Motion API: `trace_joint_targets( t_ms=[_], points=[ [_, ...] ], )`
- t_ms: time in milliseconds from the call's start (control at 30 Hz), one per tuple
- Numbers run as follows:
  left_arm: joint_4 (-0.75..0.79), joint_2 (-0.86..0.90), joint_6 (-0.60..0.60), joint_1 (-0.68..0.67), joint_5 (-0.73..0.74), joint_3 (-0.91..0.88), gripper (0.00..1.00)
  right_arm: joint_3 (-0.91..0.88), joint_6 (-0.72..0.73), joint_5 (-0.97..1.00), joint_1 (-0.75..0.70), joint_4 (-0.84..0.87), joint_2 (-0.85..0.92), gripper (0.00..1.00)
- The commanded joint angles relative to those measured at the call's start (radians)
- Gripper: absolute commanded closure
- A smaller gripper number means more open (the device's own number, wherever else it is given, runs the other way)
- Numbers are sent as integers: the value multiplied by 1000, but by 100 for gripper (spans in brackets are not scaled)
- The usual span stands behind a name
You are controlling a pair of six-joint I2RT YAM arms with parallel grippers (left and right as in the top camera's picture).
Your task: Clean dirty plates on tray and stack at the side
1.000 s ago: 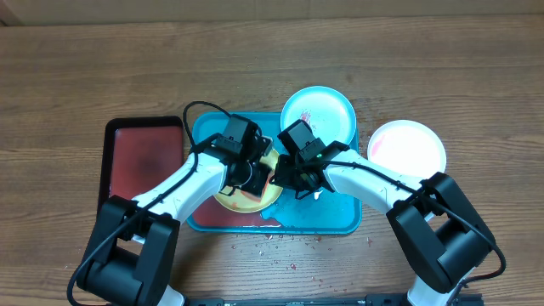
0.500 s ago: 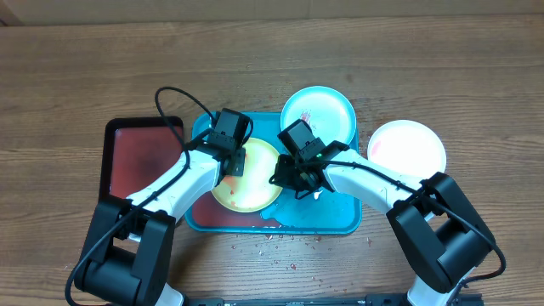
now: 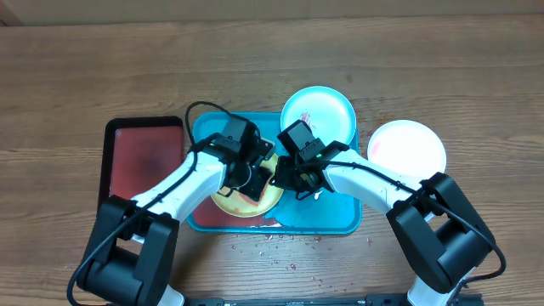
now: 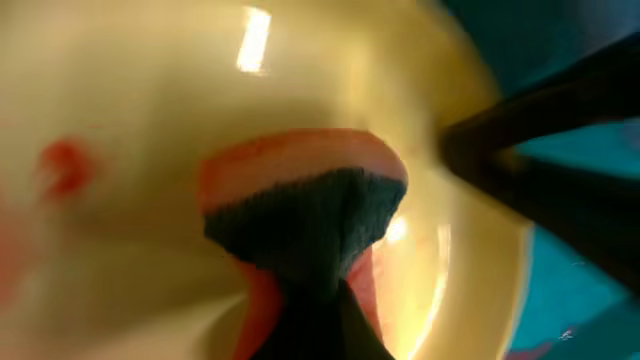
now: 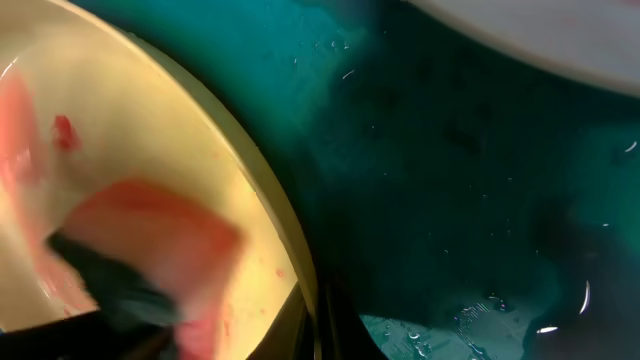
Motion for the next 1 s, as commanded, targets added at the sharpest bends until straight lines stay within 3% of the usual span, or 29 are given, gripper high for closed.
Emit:
trace_joint_targets(
  t_ms=[0,133,267,467,567,667,733,833,967],
  points=[
    [105,18,-45,-8,-31,-11,96,1,11,5,0,-4,31,96],
    [192,18,-237,-7,-365,-11,96,1,11,5,0,-5,31,96],
    [180,25,-298,-7,-542,-11,96,1,11,5,0,-8,31,96],
    [51,113,-296,-7,-425,-11,96,1,11,5,0,-6,31,96],
    [-39,165,-257,-7,-236,-8,96,1,11,1,1,-7,31,96],
    [-113,174,-118,-7,65,30,96,1,11,-3,1,-3,31,96],
    [-122,174,-63,-7,150,70,96,1,11,-3,1,-3,31,96],
    [-95,174,-37,-7,90,154,96,1,11,-2,1,-5,31,96],
    [-23,174,-181,-6,-228,172,96,1,11,-2,0,-11,31,96]
  ],
)
